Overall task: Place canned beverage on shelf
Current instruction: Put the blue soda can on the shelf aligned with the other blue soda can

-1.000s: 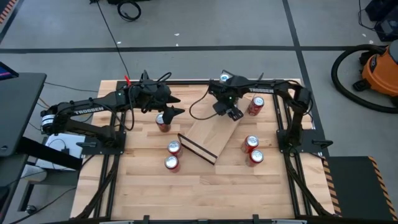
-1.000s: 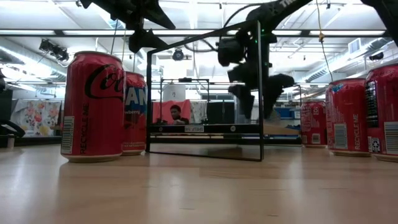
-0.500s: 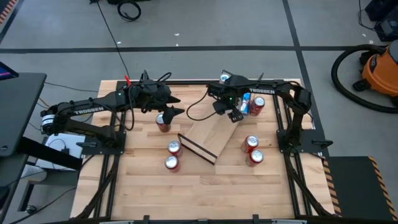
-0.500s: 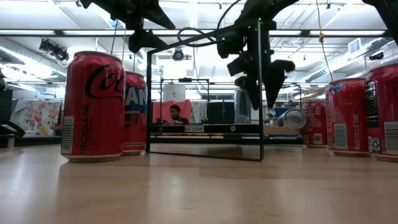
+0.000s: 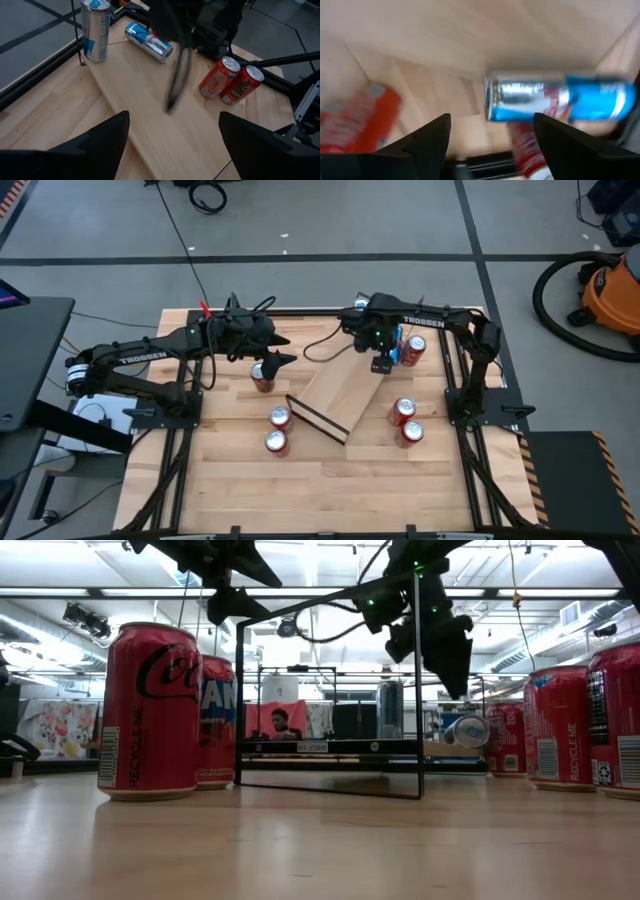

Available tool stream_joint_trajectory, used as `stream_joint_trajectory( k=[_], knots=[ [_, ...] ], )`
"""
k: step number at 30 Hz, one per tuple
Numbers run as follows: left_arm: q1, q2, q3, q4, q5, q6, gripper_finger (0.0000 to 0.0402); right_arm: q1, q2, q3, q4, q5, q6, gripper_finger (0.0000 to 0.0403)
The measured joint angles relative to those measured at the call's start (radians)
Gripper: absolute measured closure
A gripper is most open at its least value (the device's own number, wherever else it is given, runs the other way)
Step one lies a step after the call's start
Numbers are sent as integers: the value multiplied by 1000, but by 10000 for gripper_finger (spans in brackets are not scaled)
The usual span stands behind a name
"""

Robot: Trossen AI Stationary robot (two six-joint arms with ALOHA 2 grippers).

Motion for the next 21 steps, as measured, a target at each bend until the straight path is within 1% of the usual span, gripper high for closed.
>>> stream_joint_trajectory(
  k=[2, 5, 9, 15, 18, 21],
  knots=[
    [0, 0, 0, 0, 0, 0, 84, -21, 0, 0, -3, -53, 112, 110],
    [0, 0, 0, 0, 0, 0, 84, -50, 0, 0, 8, -67, 276, 110],
    [0, 0, 0, 0, 0, -18, 84, -73, -56, -16, 121, -69, 385, 110],
    [-6, 0, 0, -6, 0, -40, 84, -57, -205, -82, 195, 93, 531, 110],
    [-6, 0, 0, -6, 0, -25, 84, -43, -267, -140, 251, 144, 651, 110],
    [-6, 0, 0, -5, 0, -17, 84, -31, -303, -195, 284, 163, 764, 110]
  ],
)
